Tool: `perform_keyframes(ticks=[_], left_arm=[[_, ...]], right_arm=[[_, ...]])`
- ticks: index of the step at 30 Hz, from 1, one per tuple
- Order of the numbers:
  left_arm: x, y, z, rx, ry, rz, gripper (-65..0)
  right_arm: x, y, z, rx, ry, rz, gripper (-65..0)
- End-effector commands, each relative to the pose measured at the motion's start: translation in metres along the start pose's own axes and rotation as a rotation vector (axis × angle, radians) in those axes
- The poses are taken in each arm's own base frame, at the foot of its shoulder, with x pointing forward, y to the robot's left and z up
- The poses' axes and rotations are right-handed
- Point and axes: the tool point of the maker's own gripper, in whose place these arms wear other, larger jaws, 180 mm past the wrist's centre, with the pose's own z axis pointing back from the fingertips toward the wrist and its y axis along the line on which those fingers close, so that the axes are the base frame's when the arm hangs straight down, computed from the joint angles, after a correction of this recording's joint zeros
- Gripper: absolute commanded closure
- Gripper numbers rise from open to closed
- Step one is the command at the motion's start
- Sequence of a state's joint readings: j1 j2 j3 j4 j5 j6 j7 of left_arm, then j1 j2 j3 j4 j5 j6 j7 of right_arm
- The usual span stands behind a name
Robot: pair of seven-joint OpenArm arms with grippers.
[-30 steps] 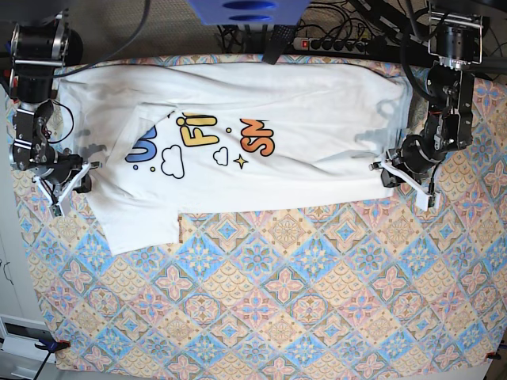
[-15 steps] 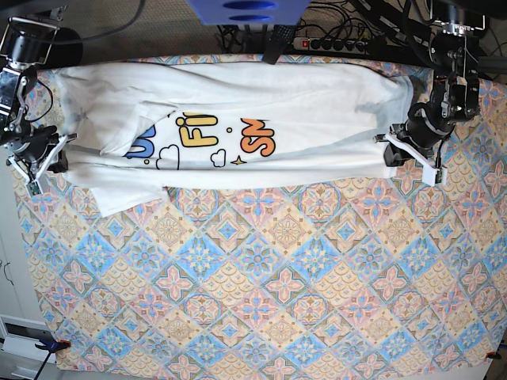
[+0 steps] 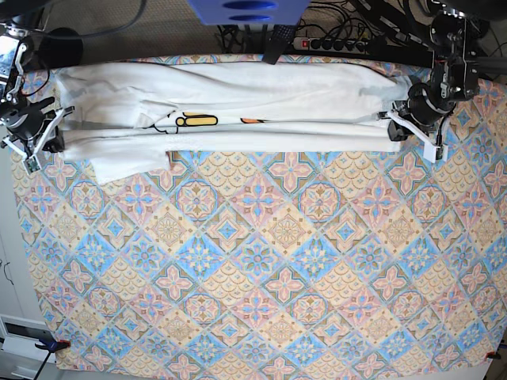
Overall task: Fold the T-shirt properly
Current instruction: 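Fold the grasped hem edge over toward the collar with both grippers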
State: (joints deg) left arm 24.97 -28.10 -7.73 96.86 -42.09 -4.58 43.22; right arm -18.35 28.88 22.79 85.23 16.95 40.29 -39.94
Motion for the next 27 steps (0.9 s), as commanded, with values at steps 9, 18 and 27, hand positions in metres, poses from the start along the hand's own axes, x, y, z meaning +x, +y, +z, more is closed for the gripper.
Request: perform_keyframes(ticks=[9,18,27], left_arm=[[-0.019,0.023,-0.007,0.096,0.040,-0.051,-1.1],[-0.034,0.019,-0.021,0.084,0.104,-0.065,-12.0],[-0.033,0.017,-0.021,0.072,0.099,-0.048,-37.9]], right_arm=[[0.000,-0.007,0.005,-0.011,-0.001,0.011,-0.3],[-0.014,0.023,-0.005,0.067,0.054,0.057,-4.5],[-0.004,-0.008,0.015,-0.087,0.074,0.136,-21.4]])
